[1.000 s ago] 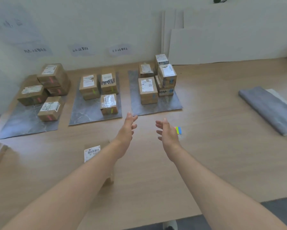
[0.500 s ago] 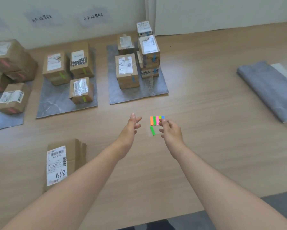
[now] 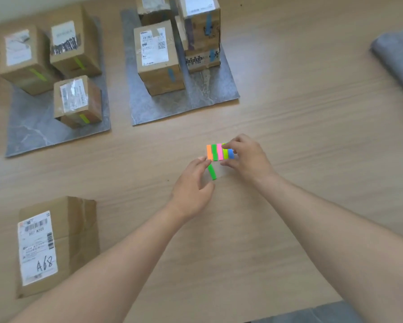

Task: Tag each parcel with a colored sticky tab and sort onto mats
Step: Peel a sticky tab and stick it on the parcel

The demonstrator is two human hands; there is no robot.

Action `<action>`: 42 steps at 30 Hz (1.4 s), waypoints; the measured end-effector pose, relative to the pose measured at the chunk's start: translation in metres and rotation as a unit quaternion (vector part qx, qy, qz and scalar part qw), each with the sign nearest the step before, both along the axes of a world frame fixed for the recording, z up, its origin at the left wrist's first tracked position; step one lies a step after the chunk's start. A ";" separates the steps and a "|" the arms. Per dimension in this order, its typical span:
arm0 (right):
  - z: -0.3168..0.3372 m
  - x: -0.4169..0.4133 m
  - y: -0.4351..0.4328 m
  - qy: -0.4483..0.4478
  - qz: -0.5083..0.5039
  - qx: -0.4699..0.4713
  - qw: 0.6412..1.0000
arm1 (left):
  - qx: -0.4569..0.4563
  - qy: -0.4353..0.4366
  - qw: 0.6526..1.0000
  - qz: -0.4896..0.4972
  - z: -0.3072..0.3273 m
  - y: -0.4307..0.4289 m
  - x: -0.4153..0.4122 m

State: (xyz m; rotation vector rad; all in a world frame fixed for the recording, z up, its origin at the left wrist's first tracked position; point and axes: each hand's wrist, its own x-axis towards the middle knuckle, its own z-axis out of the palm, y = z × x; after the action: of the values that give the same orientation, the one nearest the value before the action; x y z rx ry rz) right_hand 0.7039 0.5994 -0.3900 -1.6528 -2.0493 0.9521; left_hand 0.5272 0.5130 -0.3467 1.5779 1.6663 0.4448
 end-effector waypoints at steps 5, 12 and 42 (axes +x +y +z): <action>-0.019 -0.002 0.005 0.009 -0.013 0.028 0.999 | 0.076 0.071 0.994 -0.029 -0.027 0.004 0.000; -0.024 0.005 0.013 -0.036 0.072 0.104 0.991 | 0.122 0.141 0.978 -0.094 -0.047 0.009 0.008; -0.007 0.022 0.052 0.119 -0.012 -0.178 0.977 | 0.210 0.203 0.955 -0.049 -0.081 0.008 0.028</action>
State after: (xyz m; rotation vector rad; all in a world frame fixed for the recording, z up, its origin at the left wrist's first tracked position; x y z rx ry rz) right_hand 0.7262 0.6510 -0.3973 -1.6279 -1.7708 1.5008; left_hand 0.5549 0.5210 -0.4280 2.1731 1.8678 0.4686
